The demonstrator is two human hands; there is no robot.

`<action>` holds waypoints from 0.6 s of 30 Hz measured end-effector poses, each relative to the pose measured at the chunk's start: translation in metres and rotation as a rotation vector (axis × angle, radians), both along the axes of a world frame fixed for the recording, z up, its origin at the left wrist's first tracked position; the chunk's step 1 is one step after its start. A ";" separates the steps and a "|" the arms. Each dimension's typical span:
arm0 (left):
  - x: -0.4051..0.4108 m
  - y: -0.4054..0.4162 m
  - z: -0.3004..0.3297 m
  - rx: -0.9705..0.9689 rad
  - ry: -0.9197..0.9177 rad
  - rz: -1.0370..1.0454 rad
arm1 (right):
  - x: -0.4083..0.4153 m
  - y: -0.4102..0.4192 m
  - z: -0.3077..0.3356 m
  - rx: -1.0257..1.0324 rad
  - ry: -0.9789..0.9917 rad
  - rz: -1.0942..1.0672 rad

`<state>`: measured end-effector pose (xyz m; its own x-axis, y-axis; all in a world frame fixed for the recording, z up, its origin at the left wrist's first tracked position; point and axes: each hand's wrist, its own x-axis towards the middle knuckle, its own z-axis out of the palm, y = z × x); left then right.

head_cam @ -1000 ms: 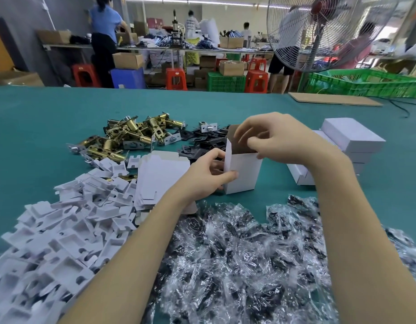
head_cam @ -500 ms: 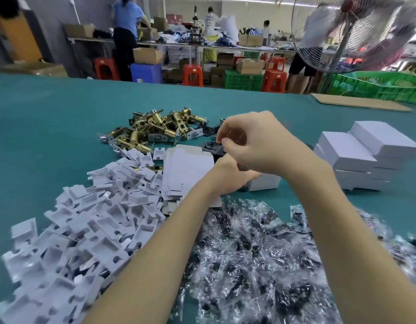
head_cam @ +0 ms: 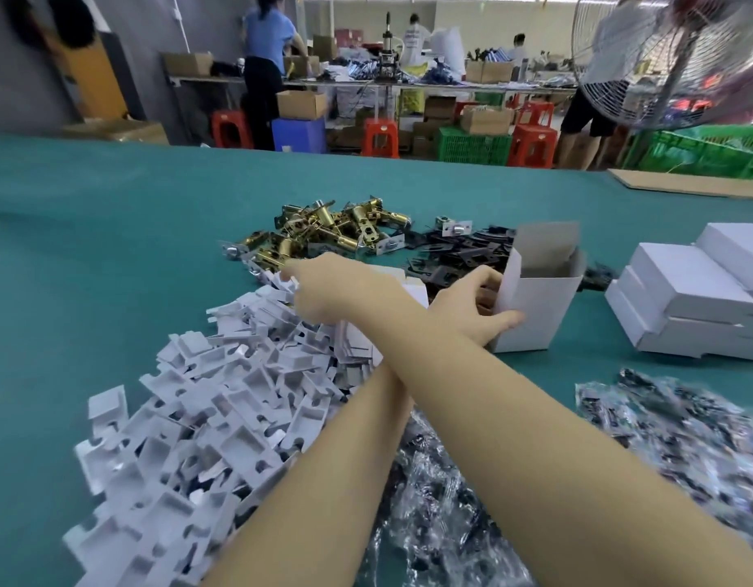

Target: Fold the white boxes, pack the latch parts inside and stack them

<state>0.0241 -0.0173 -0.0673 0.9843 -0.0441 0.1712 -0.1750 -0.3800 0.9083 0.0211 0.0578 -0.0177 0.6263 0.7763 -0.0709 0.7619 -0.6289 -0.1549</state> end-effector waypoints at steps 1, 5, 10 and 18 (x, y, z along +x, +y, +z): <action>0.000 0.001 0.000 0.011 -0.009 -0.013 | 0.000 0.004 -0.005 0.007 -0.005 0.001; 0.000 0.005 -0.003 0.070 -0.056 -0.004 | 0.006 0.009 -0.021 -0.002 -0.082 -0.039; 0.000 0.001 -0.006 0.111 -0.085 0.023 | 0.011 -0.001 -0.024 0.029 -0.059 -0.031; -0.001 -0.002 -0.008 0.135 -0.093 0.023 | 0.004 -0.011 -0.021 0.201 -0.082 -0.062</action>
